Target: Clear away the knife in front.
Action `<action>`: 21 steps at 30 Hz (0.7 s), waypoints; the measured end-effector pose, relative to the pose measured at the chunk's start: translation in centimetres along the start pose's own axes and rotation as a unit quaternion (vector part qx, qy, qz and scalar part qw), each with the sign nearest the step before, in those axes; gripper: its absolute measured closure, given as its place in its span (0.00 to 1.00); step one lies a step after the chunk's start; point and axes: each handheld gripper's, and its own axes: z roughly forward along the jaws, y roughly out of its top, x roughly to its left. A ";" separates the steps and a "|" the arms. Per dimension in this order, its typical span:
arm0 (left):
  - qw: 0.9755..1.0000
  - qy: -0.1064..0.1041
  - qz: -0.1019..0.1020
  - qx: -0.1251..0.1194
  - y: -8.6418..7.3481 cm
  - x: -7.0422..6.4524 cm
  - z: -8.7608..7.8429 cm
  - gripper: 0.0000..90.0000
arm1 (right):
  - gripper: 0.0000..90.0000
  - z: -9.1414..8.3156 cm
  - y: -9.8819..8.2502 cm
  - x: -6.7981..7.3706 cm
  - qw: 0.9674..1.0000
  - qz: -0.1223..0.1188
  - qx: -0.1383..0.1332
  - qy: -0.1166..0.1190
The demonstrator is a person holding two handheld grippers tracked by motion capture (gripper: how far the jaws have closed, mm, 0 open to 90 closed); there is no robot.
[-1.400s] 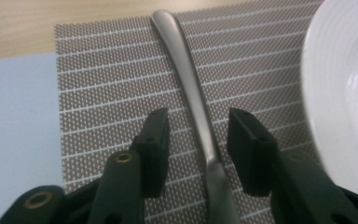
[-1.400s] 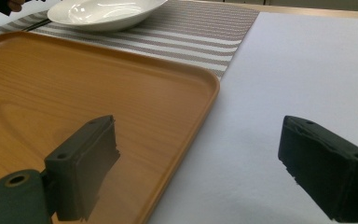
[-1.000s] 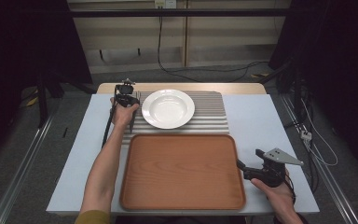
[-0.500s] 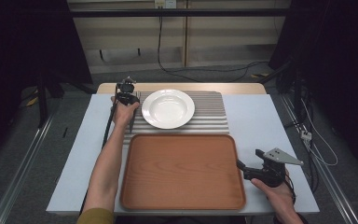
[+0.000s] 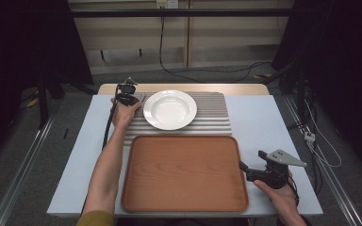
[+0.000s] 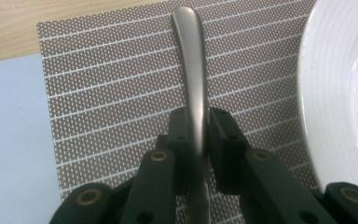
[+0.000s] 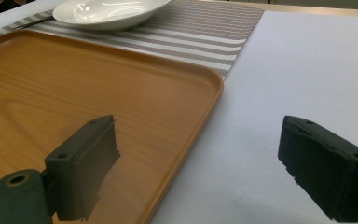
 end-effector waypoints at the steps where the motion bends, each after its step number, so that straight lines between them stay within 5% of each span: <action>1: 1.000 -0.002 0.004 0.003 0.0 0.0 0.0 0.89 | 0.13 0.0 0.0 0.0 1.000 -0.002 0.000 -0.001; 4: 1.000 -0.016 0.004 0.009 -0.1 0.3 -0.2 0.89 | 0.13 0.0 0.0 0.0 1.000 0.000 0.001 -0.002; 21: 1.000 -0.014 0.021 0.009 -0.2 0.2 -1.7 0.89 | 0.13 -0.1 -0.1 0.0 1.000 -0.003 0.002 -0.005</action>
